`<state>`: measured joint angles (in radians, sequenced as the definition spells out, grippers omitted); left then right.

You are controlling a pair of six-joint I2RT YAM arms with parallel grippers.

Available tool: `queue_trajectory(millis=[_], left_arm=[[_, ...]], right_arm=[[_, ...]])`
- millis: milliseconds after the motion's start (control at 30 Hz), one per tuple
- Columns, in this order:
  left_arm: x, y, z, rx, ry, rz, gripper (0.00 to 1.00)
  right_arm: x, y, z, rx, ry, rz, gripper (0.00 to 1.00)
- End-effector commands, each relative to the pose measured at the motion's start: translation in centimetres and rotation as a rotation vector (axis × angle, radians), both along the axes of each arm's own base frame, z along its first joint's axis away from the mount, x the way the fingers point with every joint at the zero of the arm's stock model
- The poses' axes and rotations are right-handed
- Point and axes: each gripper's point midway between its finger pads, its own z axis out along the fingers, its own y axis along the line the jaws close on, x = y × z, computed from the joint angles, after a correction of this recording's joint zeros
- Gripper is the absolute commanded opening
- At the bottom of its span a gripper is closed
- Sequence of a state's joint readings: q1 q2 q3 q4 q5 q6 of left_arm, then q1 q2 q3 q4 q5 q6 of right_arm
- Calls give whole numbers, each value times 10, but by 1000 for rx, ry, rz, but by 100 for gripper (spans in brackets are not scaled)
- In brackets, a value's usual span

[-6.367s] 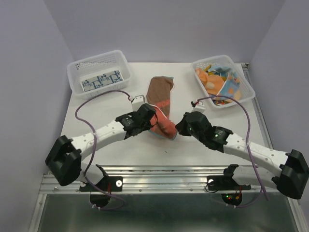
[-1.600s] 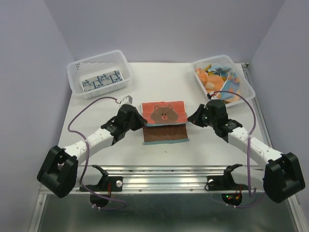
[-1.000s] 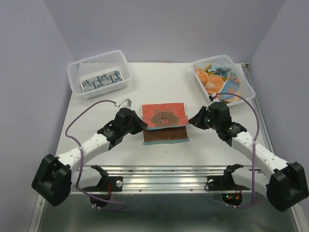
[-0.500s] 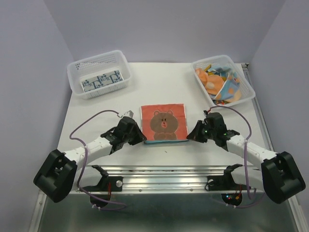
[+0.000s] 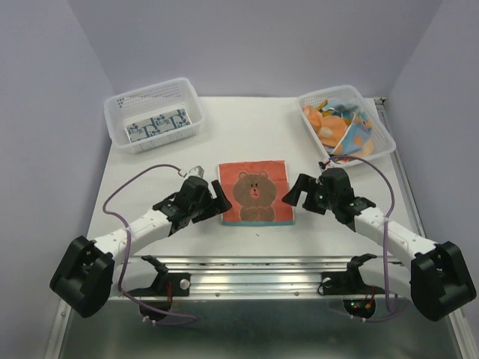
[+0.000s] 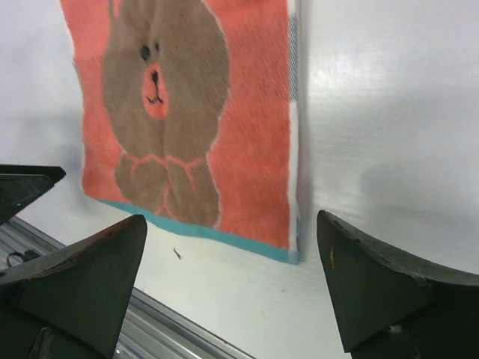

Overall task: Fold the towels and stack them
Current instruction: Fold the towel

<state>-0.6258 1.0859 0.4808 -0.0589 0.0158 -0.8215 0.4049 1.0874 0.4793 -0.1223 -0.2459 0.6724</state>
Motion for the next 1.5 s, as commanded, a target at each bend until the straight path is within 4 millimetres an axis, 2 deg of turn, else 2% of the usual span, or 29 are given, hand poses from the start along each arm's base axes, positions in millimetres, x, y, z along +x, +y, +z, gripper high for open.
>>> queue_trajectory(millis=[0,33,100,133,167,200,233,267,300,333,367,400,467,500,533,567,633,667,700,767,833,933,967,1033,1067,1300,1367,1400,1467], left_arm=[[49,4,28,60,-110,46,99],[57,5,21,83,-98,34,99],[83,7,32,59,-133,58,99],[90,9,21,86,-109,49,99],[97,11,20,97,-107,52,99],[110,9,28,73,-113,49,99],[115,8,27,76,-110,43,98],[121,8,19,90,-93,38,97],[131,7,25,92,-111,37,96],[136,8,18,107,-95,36,93],[144,6,24,111,-113,32,92],[149,8,16,131,-100,37,90],[155,7,13,144,-94,33,88],[162,6,10,155,-91,29,84],[165,5,8,160,-87,26,82],[170,5,7,168,-88,28,74],[173,5,-5,188,-58,31,70],[179,9,-5,210,-68,54,70],[178,12,-10,226,-48,63,68],[181,15,-19,248,-32,65,63],[185,14,-20,251,-31,63,57],[188,13,-30,262,-13,61,53],[189,12,-30,261,-14,60,53],[190,11,-34,260,-6,55,49],[192,10,-33,259,-8,53,49],[198,5,-40,258,1,37,46],[199,4,-42,263,3,31,43],[200,4,-42,261,6,30,42],[200,2,-43,256,7,23,33]], right_arm=[[65,8,79,34,-264,-77,100],[79,8,86,33,-302,-98,100],[94,19,106,24,-392,-31,100],[105,20,100,2,-384,-35,100],[112,21,95,-22,-371,-33,100],[128,20,110,-61,-413,-36,100],[132,18,100,-105,-371,-34,100],[137,16,75,-168,-291,-29,100],[144,12,70,-224,-283,-23,100],[152,12,72,-251,-270,-20,99],[157,11,55,-294,-241,-6,96],[161,11,50,-308,-232,0,94],[174,16,53,-315,-247,9,90],[180,11,39,-363,-225,-3,86],[183,10,36,-373,-215,-5,84],[192,9,31,-395,-206,-15,79],[196,9,22,-416,-188,-18,76],[202,9,24,-419,-194,-20,71],[204,9,13,-433,-174,-20,70],[208,8,9,-444,-167,-22,62],[212,8,4,-451,-169,-19,60],[219,4,-7,-462,-153,-28,57],[220,3,-15,-471,-138,-29,55],[224,2,-19,-478,-136,-26,53],[224,3,-24,-482,-133,-12,49],[228,3,-39,-487,-115,7,42],[228,3,-40,-485,-113,12,38],[227,5,-40,-482,-117,26,31],[225,7,-39,-469,-116,42,28]])
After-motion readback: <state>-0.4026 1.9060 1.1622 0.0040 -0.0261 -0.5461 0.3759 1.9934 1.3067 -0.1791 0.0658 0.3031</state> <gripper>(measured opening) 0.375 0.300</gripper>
